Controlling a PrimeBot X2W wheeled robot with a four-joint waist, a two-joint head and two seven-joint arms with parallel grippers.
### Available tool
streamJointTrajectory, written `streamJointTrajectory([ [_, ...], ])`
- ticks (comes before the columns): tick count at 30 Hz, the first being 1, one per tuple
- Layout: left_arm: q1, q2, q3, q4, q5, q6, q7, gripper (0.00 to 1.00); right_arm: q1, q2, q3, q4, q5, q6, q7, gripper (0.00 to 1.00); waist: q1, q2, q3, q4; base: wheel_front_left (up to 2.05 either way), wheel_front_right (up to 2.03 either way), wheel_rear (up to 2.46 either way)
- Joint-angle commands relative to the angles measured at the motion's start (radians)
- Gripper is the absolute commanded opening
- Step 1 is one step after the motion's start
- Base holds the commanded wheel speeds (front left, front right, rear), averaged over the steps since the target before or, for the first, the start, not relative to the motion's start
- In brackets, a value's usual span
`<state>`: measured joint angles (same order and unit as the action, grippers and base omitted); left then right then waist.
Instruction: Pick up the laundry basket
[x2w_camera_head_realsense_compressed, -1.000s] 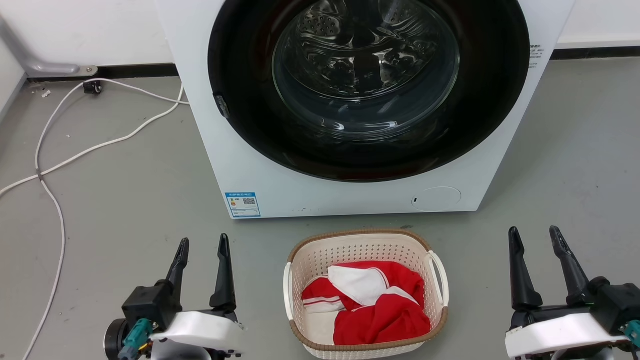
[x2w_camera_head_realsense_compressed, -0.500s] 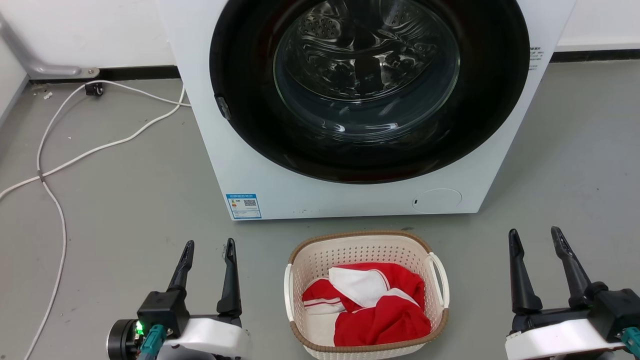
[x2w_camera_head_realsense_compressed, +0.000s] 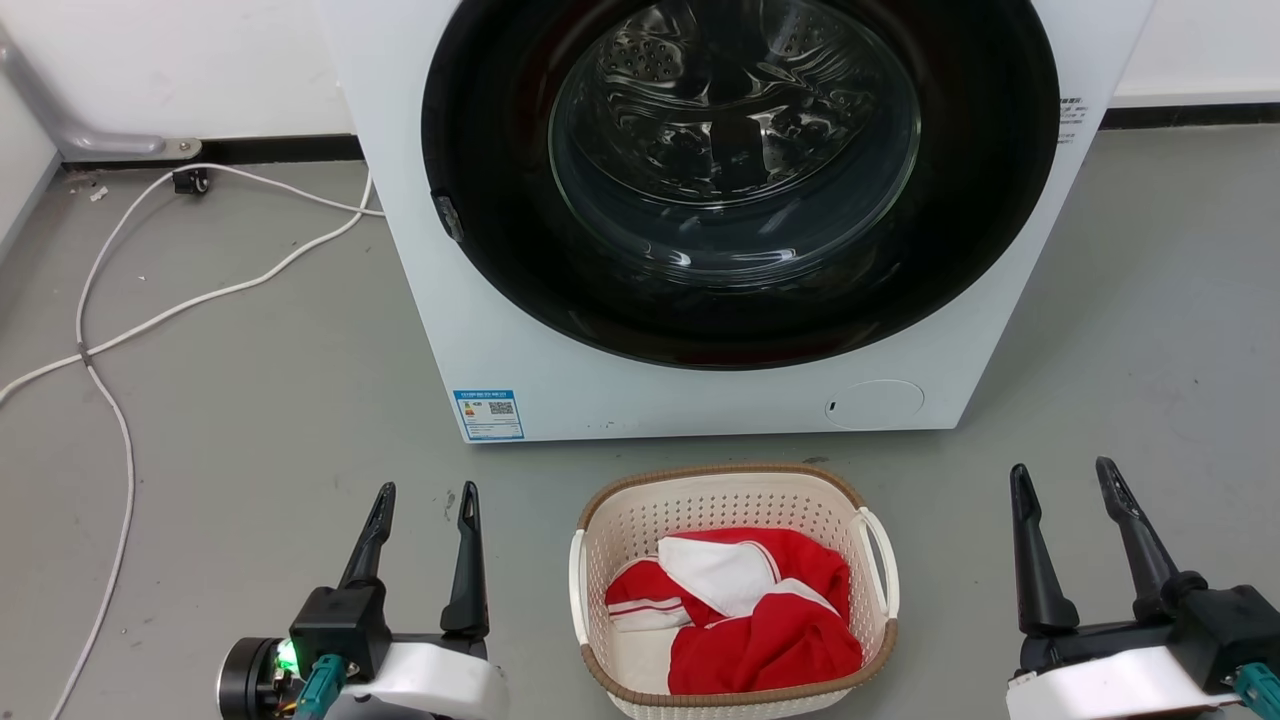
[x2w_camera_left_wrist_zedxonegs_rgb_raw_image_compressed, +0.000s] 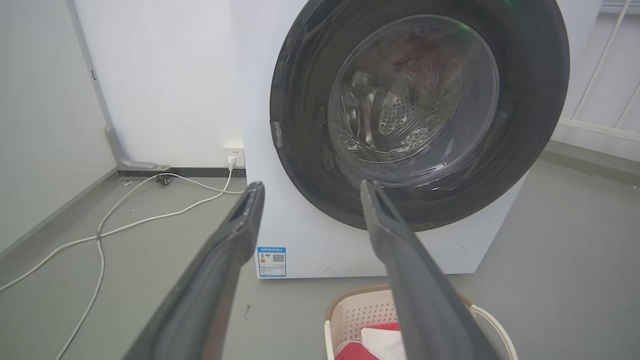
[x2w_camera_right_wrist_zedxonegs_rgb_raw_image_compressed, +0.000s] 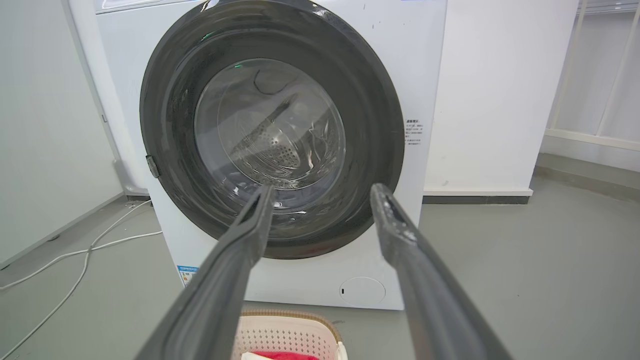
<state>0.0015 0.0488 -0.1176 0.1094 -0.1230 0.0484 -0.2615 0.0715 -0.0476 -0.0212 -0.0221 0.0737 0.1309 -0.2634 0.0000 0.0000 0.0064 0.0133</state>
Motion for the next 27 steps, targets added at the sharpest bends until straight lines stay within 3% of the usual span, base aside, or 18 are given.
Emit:
streamJointTrajectory([
  [1,0.013,0.003,0.002,0.002,0.000,0.003,-0.006,1.00,0.013,-0.005,0.000,0.005,0.008,0.000,-0.002,1.00,0.0000,0.0000,0.000,0.000,0.00,0.00,0.00],
  [27,0.010,0.003,0.009,0.015,0.000,0.005,-0.005,1.00,0.007,-0.005,-0.003,0.022,0.028,0.000,-0.002,1.00,0.0000,0.0000,0.009,-0.003,0.00,0.00,0.00],
])
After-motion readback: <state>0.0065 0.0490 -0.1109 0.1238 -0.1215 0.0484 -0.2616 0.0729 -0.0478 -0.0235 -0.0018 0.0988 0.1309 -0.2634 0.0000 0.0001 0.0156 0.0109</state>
